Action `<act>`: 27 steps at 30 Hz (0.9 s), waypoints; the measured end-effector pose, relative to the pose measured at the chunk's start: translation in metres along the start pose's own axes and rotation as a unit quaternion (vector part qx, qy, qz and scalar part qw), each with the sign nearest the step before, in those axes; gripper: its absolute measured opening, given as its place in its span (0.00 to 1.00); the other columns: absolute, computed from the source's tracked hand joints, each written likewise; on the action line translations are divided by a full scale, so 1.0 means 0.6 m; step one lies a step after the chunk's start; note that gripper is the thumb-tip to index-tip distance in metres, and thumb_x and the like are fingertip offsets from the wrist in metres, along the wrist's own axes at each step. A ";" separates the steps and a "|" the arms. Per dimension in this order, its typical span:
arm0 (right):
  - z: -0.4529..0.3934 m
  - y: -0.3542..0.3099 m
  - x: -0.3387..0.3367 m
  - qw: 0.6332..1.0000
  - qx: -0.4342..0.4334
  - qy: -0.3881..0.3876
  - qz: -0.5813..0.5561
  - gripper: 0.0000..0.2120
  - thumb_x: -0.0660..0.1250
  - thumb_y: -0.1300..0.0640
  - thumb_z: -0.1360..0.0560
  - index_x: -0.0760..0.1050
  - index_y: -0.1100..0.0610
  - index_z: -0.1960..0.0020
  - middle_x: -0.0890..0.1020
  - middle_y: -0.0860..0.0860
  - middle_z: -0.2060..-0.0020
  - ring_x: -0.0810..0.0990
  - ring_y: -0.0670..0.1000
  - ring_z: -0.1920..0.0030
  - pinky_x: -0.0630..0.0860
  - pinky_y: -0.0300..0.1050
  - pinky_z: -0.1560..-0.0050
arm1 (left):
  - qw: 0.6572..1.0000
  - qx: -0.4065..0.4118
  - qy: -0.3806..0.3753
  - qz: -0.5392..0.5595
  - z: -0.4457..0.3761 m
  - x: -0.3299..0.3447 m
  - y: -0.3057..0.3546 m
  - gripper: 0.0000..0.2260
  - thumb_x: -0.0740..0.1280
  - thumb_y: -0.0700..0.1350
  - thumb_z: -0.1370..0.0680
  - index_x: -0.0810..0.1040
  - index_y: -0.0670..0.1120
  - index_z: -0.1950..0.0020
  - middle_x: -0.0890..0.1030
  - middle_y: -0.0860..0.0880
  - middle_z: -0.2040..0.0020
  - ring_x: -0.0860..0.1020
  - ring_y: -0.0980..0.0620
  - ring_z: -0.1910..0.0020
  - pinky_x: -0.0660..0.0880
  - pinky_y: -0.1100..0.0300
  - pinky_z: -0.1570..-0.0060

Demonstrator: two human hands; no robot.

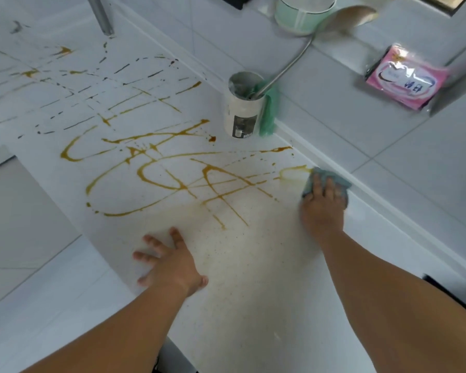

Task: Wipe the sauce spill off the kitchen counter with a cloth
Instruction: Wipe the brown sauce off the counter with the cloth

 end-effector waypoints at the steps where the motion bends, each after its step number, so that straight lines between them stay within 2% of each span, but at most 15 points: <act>1: -0.007 -0.023 0.002 0.998 -0.064 -0.005 0.020 0.29 0.48 0.50 0.13 0.43 0.48 0.14 0.46 0.55 0.15 0.43 0.59 0.16 0.41 0.60 0.17 | 1.000 0.003 0.003 -0.003 0.002 -0.002 0.001 0.62 0.77 0.63 0.29 0.28 0.50 0.19 0.24 0.32 0.25 0.36 0.21 0.24 0.65 0.24 0.33; 4: -0.008 -0.105 0.024 0.969 -0.229 -0.063 0.065 0.27 0.47 0.51 0.12 0.45 0.50 0.14 0.44 0.54 0.15 0.39 0.59 0.16 0.40 0.60 0.17 | 1.000 0.001 0.006 -0.002 0.008 -0.005 0.000 0.62 0.77 0.63 0.29 0.28 0.51 0.19 0.25 0.33 0.24 0.36 0.22 0.24 0.65 0.25 0.32; 7: 0.032 -0.092 0.040 0.948 -0.302 -0.094 0.031 0.26 0.51 0.51 0.12 0.52 0.44 0.15 0.48 0.51 0.15 0.43 0.58 0.15 0.43 0.57 0.16 | 1.000 0.003 0.010 -0.003 0.008 -0.005 0.000 0.62 0.77 0.63 0.29 0.28 0.52 0.19 0.25 0.34 0.24 0.36 0.22 0.23 0.64 0.25 0.32; 9: 0.016 -0.032 0.016 0.962 -0.259 -0.088 -0.010 0.27 0.57 0.54 0.14 0.59 0.42 0.16 0.53 0.51 0.15 0.48 0.59 0.16 0.49 0.61 0.17 | 1.000 0.000 0.012 0.005 0.009 -0.002 -0.003 0.62 0.77 0.63 0.30 0.29 0.53 0.19 0.25 0.34 0.24 0.36 0.23 0.23 0.64 0.25 0.32; 12: -0.054 0.036 -0.023 0.984 -0.121 -0.120 -0.056 0.29 0.58 0.57 0.15 0.58 0.41 0.17 0.53 0.50 0.15 0.52 0.59 0.16 0.57 0.63 0.19 | 1.000 0.005 0.026 0.004 0.009 -0.002 -0.002 0.63 0.78 0.64 0.31 0.30 0.54 0.19 0.25 0.35 0.23 0.36 0.23 0.23 0.65 0.25 0.32; 15: -0.038 -0.009 -0.015 0.988 -0.107 -0.104 -0.037 0.30 0.57 0.57 0.15 0.57 0.45 0.16 0.53 0.55 0.16 0.52 0.63 0.17 0.56 0.65 0.19 | 1.000 -0.001 0.021 0.010 0.011 -0.004 -0.006 0.63 0.78 0.63 0.31 0.30 0.54 0.19 0.25 0.36 0.23 0.36 0.24 0.23 0.64 0.25 0.32; 16: 0.002 -0.041 -0.003 0.987 -0.130 -0.088 -0.029 0.29 0.57 0.56 0.15 0.58 0.46 0.16 0.55 0.57 0.16 0.53 0.65 0.17 0.55 0.66 0.20 | 1.000 0.000 0.021 0.012 0.013 -0.005 -0.004 0.63 0.78 0.63 0.31 0.29 0.54 0.19 0.25 0.36 0.23 0.36 0.24 0.23 0.64 0.25 0.32; 18: 0.124 -0.106 0.044 0.969 -0.239 -0.065 -0.006 0.27 0.54 0.51 0.16 0.61 0.45 0.17 0.59 0.58 0.17 0.56 0.67 0.18 0.55 0.67 0.20 | 1.000 0.002 0.023 0.009 0.014 -0.008 0.001 0.63 0.78 0.63 0.31 0.29 0.53 0.19 0.25 0.35 0.23 0.36 0.24 0.23 0.65 0.25 0.32; 21: 0.255 -0.137 0.088 0.922 -0.383 -0.064 0.002 0.28 0.51 0.41 0.16 0.55 0.37 0.16 0.57 0.49 0.16 0.52 0.57 0.16 0.49 0.60 0.20 | 1.000 -0.006 0.018 0.015 0.017 -0.010 -0.002 0.62 0.78 0.62 0.30 0.30 0.53 0.19 0.25 0.35 0.23 0.36 0.23 0.23 0.65 0.25 0.32; 22: 0.245 -0.128 0.078 0.904 -0.425 -0.039 0.024 0.27 0.53 0.42 0.16 0.57 0.36 0.17 0.60 0.49 0.17 0.55 0.56 0.17 0.52 0.59 0.20 | 1.000 -0.005 0.017 0.015 0.018 -0.009 -0.001 0.62 0.78 0.62 0.30 0.30 0.53 0.19 0.25 0.35 0.23 0.36 0.23 0.23 0.65 0.25 0.33; 23: 0.216 -0.117 0.054 0.902 -0.431 -0.026 0.001 0.25 0.57 0.45 0.16 0.64 0.35 0.20 0.67 0.51 0.20 0.63 0.57 0.20 0.61 0.58 0.22 | 1.000 -0.002 0.019 0.013 0.016 -0.007 0.000 0.62 0.78 0.62 0.30 0.30 0.53 0.19 0.25 0.35 0.23 0.36 0.23 0.23 0.65 0.25 0.33; 24: 0.164 -0.102 0.019 0.921 -0.385 0.007 -0.061 0.21 0.62 0.49 0.17 0.72 0.34 0.26 0.74 0.52 0.26 0.72 0.58 0.27 0.72 0.57 0.28 | 1.000 -0.001 0.023 0.010 0.012 -0.007 -0.002 0.62 0.78 0.62 0.30 0.30 0.53 0.19 0.25 0.35 0.23 0.36 0.23 0.23 0.65 0.25 0.33; 25: 0.102 -0.066 -0.015 0.948 -0.298 0.048 -0.101 0.16 0.64 0.52 0.17 0.78 0.36 0.32 0.78 0.52 0.33 0.77 0.58 0.35 0.79 0.54 0.38 | 1.000 0.000 0.024 0.010 0.011 -0.006 -0.001 0.62 0.78 0.62 0.30 0.30 0.53 0.19 0.25 0.35 0.23 0.36 0.23 0.23 0.65 0.24 0.33; 26: 0.049 -0.032 -0.029 0.966 -0.224 0.052 -0.122 0.12 0.63 0.53 0.16 0.79 0.44 0.35 0.78 0.54 0.35 0.77 0.59 0.38 0.81 0.53 0.43 | 1.000 -0.002 0.023 0.010 0.009 -0.004 -0.002 0.62 0.78 0.62 0.30 0.30 0.53 0.19 0.25 0.35 0.23 0.36 0.23 0.23 0.65 0.24 0.33; 27: 0.005 -0.016 -0.031 0.981 -0.147 0.004 -0.127 0.15 0.57 0.52 0.14 0.74 0.54 0.30 0.74 0.57 0.31 0.73 0.61 0.33 0.77 0.56 0.36 | 1.000 -0.001 0.022 0.010 0.009 -0.004 -0.001 0.62 0.78 0.62 0.30 0.30 0.53 0.19 0.25 0.35 0.23 0.36 0.23 0.23 0.65 0.24 0.33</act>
Point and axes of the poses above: each hand's wrist, its own z-axis away from the middle knuckle, its own x-axis out of the palm, y = z × x, the point moved 6 cm from there along -z, towards the middle knuckle
